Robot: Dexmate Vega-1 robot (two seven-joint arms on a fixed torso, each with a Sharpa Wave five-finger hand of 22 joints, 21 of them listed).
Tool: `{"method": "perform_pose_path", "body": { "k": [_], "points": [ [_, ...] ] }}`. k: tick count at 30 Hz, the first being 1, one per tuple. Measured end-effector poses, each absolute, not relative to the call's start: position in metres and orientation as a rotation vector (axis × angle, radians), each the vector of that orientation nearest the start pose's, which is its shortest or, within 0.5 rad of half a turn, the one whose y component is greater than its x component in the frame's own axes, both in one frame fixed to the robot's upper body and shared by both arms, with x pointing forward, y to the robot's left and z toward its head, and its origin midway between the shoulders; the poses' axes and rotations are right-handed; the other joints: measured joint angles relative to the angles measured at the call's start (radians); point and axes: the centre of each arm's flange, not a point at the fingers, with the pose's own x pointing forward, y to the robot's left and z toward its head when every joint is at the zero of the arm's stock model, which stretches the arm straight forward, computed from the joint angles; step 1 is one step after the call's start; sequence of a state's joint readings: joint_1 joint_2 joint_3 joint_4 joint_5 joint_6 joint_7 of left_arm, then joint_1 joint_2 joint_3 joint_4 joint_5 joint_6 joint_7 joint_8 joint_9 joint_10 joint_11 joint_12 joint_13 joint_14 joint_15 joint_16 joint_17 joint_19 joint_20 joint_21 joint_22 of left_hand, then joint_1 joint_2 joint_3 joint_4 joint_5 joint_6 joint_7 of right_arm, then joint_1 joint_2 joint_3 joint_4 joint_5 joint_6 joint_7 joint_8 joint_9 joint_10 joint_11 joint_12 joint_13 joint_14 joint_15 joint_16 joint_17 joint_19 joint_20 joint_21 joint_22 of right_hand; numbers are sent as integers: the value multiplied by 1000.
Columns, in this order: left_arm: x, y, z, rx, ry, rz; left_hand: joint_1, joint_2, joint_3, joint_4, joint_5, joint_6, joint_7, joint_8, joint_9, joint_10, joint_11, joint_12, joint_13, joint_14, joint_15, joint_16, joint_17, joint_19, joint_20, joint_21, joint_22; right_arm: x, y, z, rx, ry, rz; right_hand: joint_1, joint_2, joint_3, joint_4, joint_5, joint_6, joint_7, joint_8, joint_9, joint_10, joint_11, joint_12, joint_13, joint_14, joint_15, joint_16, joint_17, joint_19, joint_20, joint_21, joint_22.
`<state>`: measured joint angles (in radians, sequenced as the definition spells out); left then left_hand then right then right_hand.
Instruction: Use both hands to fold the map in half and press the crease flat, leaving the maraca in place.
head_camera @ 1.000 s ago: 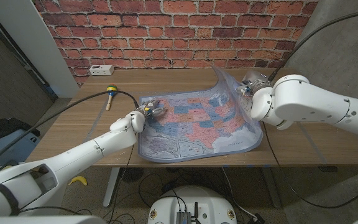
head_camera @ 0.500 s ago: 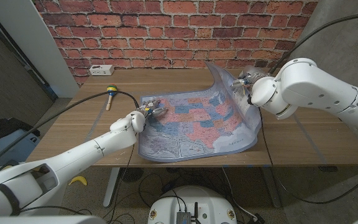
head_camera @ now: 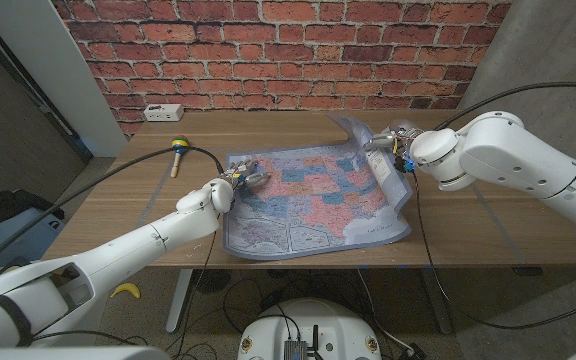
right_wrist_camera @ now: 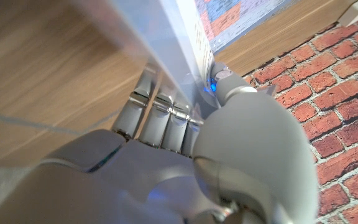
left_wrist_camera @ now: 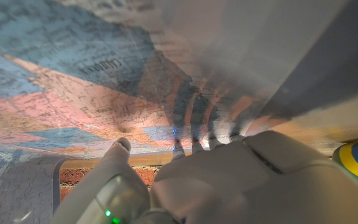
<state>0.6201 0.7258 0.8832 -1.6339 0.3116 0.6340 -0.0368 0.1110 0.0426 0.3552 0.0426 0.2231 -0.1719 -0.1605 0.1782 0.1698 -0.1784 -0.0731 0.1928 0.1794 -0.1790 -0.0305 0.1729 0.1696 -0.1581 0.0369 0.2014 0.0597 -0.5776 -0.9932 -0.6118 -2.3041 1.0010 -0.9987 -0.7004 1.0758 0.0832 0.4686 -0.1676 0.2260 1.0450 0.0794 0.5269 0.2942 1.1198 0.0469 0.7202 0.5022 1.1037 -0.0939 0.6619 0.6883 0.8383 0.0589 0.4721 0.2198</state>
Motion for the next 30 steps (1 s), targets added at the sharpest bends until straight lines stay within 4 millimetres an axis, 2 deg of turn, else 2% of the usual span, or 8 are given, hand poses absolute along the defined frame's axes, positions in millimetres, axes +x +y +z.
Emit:
{"method": "perform_pose_path", "body": {
  "k": [1,7,13,17,26,30],
  "points": [
    [657,225,-62,1311,-118,-4,0,0,0,0,0,0,0,0,0,0,0,0,0,0,0,0,0,0,0,0,0,509,-205,50,-599,-102,35,0,0,0,0,0,0,0,0,0,0,0,0,-2,0,0,0,2,0,0,0,1],
    [657,225,-61,1313,-120,-4,0,0,0,0,0,0,0,0,0,4,4,0,-1,0,0,-2,0,0,0,0,0,530,-191,43,-451,-148,214,3,3,4,4,0,-2,2,0,0,0,0,0,1,5,5,0,9,0,0,8,1],
    [656,225,-61,1313,-120,-4,0,0,0,0,0,0,0,0,0,4,4,-1,0,0,0,2,0,0,0,0,0,538,-173,39,-350,-203,385,3,3,11,2,0,-2,2,-1,0,0,0,0,1,4,7,0,11,0,0,12,1],
    [655,225,-61,1313,-120,-3,0,0,-2,-2,0,0,0,0,0,4,4,-1,0,4,-4,2,1,0,0,0,0,537,-162,38,-321,-255,445,3,3,12,3,3,-3,3,-1,0,0,0,0,1,4,7,0,14,0,0,16,1],
    [655,226,-61,1314,-122,0,0,0,-4,-4,0,0,0,0,0,4,4,-1,0,4,-4,2,1,0,0,0,0,522,-142,45,-382,-335,428,-1,6,15,7,3,-2,5,-4,0,-13,-2,-3,1,0,11,0,31,0,0,20,1],
    [655,226,-60,1315,-125,2,0,0,-4,-4,0,0,0,0,0,4,4,-1,0,4,-4,2,1,0,0,0,0,515,-129,45,-394,-354,444,-11,16,18,9,3,-6,9,-17,9,-33,3,-17,-7,-11,10,-16,24,-4,4,26,1]
  ]
}}
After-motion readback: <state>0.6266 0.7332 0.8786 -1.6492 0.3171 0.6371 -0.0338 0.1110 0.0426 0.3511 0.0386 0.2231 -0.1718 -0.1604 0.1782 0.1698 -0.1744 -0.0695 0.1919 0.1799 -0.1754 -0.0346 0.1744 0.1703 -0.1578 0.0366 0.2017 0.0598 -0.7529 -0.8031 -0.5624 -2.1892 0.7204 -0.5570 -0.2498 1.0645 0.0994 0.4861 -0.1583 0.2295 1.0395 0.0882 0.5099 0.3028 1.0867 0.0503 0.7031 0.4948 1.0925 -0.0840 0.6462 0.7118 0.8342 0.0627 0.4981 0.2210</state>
